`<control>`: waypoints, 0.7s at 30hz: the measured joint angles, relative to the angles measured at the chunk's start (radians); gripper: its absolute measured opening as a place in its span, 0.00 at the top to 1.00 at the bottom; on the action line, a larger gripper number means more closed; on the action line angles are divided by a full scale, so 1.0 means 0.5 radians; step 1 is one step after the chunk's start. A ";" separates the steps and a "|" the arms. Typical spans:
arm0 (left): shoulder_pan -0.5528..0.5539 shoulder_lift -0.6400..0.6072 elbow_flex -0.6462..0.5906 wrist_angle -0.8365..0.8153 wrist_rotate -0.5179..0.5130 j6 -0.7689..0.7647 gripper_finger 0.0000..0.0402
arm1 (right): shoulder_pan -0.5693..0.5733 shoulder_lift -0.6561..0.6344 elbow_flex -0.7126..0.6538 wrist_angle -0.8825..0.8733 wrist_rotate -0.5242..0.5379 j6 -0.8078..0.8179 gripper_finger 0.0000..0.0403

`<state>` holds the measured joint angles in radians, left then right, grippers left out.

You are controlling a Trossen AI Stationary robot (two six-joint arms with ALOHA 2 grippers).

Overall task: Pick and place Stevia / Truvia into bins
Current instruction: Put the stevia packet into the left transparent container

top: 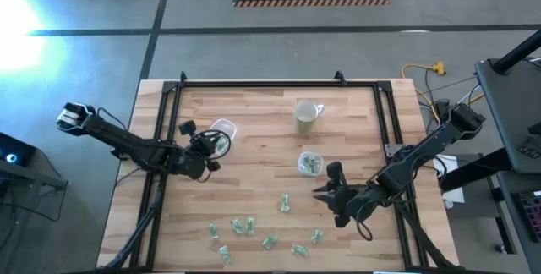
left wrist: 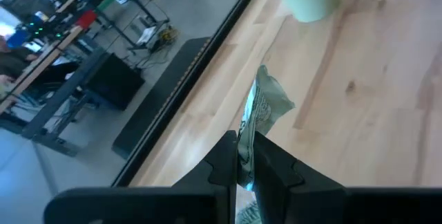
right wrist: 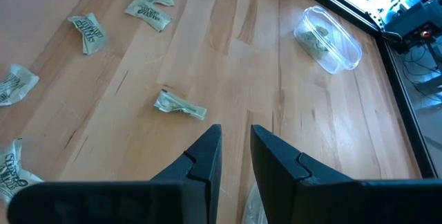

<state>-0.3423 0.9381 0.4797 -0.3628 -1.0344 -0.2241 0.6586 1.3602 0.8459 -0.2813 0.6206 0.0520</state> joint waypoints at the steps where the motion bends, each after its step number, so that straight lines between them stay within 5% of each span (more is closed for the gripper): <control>1: 0.011 0.015 0.000 0.009 0.001 0.000 0.96 | 0.000 0.000 0.000 0.001 0.001 -0.002 0.83; 21: 0.193 0.432 -0.031 -0.096 0.012 -0.015 0.96 | 0.000 0.000 -0.002 -0.005 0.001 -0.006 0.83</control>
<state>-0.2459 1.1542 0.4644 -0.4110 -1.0283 -0.2316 0.6586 1.3602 0.8448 -0.2836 0.6212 0.0490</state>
